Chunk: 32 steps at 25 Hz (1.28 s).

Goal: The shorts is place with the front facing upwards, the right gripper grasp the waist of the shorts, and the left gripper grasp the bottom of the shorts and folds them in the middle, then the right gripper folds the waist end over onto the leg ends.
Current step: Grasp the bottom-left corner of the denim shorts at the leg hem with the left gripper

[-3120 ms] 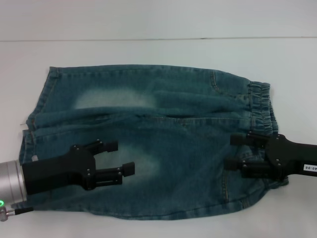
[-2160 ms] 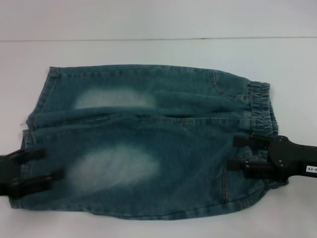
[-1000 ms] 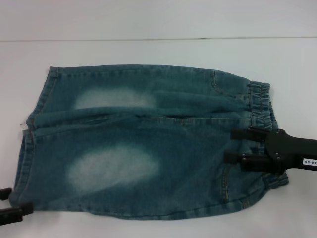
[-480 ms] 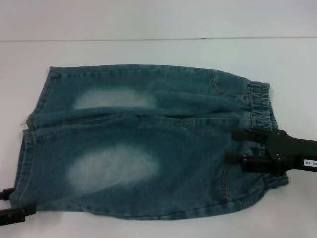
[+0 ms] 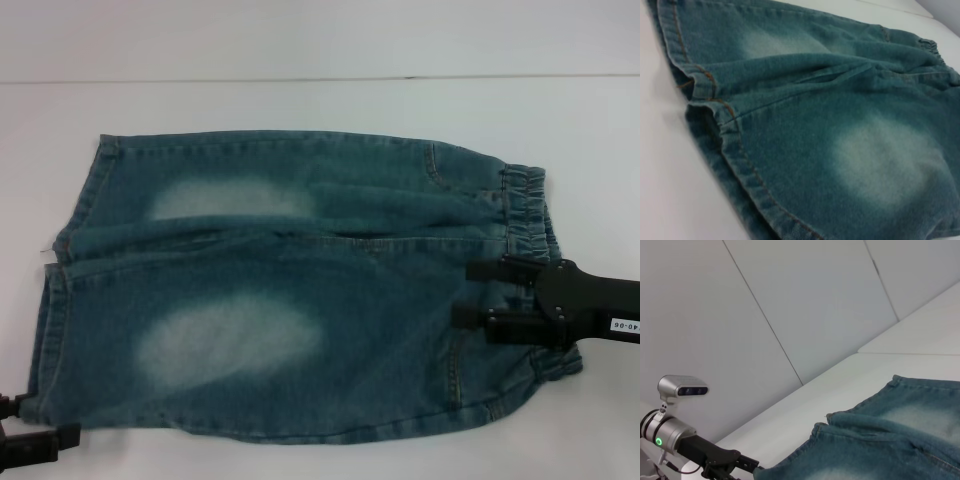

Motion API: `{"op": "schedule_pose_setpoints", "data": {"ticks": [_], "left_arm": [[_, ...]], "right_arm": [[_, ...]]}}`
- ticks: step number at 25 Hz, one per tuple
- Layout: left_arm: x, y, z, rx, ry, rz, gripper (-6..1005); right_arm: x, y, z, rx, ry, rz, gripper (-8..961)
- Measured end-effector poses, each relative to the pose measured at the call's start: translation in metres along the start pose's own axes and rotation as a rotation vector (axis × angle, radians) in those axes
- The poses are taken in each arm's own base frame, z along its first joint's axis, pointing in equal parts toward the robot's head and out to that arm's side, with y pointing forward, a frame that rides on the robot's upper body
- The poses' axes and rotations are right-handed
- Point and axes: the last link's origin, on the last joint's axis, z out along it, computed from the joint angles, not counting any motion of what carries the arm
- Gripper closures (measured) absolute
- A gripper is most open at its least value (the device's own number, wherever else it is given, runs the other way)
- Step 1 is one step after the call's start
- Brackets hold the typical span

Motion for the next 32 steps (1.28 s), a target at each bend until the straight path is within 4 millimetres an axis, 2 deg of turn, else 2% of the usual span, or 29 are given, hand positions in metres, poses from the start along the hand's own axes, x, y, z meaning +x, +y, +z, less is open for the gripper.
{"op": "schedule_pose_setpoints", "data": {"ticks": [16,24,32], "left_arm": [[0.011,0.006,-0.004,-0.039,0.066,0.024,79],[0.01,0.003,-0.014,0.006,0.067,0.028,80],[0.007,0.002,-0.014,0.015,0.044,0.023,82]], "right_arm": [[0.0,-0.001,0.0,0.006,-0.002,0.001,39],[0.002,0.0,0.001,0.004,-0.003,0.006,38],[0.002,0.0,0.001,0.002,-0.002,0.009,38]]}}
